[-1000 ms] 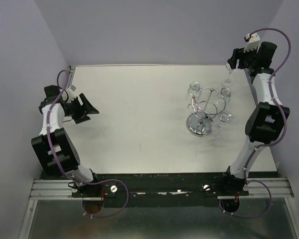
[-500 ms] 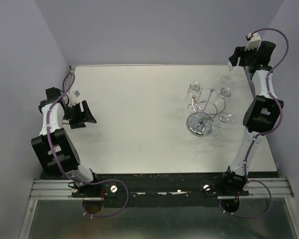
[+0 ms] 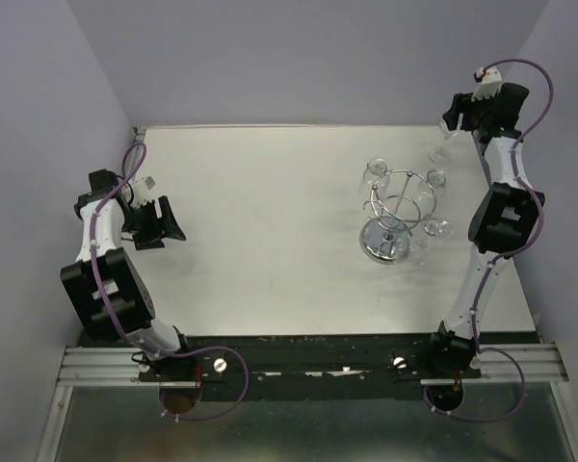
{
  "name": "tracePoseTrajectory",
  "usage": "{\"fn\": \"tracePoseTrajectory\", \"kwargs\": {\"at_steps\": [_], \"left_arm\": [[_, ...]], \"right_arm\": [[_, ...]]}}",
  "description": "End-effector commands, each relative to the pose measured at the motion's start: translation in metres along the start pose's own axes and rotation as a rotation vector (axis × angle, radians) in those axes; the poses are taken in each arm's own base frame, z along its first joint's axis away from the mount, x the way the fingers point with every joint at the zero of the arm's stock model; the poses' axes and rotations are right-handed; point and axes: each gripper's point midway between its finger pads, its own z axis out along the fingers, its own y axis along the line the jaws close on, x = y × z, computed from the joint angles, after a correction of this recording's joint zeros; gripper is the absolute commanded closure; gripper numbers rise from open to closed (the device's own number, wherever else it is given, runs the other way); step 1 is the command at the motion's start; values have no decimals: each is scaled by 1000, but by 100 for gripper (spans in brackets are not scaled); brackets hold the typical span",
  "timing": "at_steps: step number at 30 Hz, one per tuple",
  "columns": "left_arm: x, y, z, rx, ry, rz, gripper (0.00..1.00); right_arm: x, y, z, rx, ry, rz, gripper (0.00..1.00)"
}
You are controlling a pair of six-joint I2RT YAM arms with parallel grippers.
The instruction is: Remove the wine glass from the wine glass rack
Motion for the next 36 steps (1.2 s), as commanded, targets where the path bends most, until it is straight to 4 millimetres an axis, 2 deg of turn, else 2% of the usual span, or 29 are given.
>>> {"fn": "tracePoseTrajectory", "kwargs": {"at_steps": [1, 9, 11, 16, 20, 24, 30, 32, 36], "left_arm": [[2, 3, -6, -19, -8, 11, 19], [1, 2, -5, -13, -9, 11, 19], [0, 1, -5, -7, -11, 12, 19], [-1, -2, -1, 19, -16, -5, 19], [-2, -5, 7, 55, -14, -28, 19], [-12, -10, 13, 105, -37, -48, 20], [-39, -31, 14, 234, -117, -68, 20], [-50, -39, 14, 266, -141, -69, 20], [-74, -59, 12, 313, -195, -20, 20]], "right_arm": [[-5, -12, 4, 46, -40, -41, 48], [7, -17, 4, 83, -11, -25, 38], [8, -18, 1, 93, -3, -22, 31], [4, -26, -10, 159, 7, 2, 3], [-11, -20, -26, 151, -10, -4, 0], [-33, -14, -47, 151, -37, -8, 0], [-59, 2, -90, 156, -66, -14, 0], [-66, 12, -110, 153, -75, -8, 0], [-61, 44, -149, 98, -43, 32, 0]]}}
